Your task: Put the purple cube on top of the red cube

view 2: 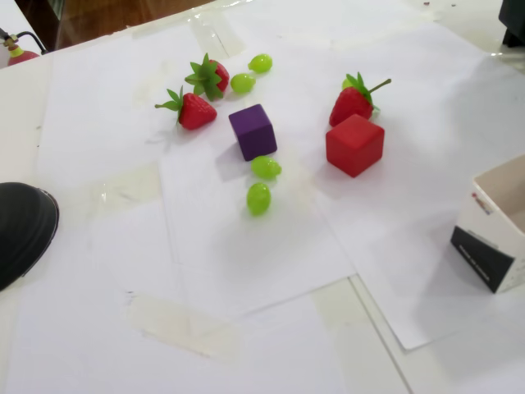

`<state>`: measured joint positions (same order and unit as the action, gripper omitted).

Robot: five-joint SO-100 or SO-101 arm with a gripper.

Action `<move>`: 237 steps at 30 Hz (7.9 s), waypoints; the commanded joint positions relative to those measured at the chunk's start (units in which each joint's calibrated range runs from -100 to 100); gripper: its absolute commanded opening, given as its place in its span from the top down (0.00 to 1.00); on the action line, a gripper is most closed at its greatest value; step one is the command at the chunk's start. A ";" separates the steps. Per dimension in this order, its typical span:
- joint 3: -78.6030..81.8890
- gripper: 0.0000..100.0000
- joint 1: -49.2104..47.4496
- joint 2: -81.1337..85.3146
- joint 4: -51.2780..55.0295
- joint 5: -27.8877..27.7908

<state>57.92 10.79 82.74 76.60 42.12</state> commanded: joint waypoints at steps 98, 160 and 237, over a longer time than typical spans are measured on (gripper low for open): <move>-56.01 0.71 -15.12 -106.98 -27.58 4.00; -24.37 0.89 -25.42 -67.34 -19.57 4.20; 18.90 1.00 -16.67 9.35 -23.01 8.30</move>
<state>71.86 -7.94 83.64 53.28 51.70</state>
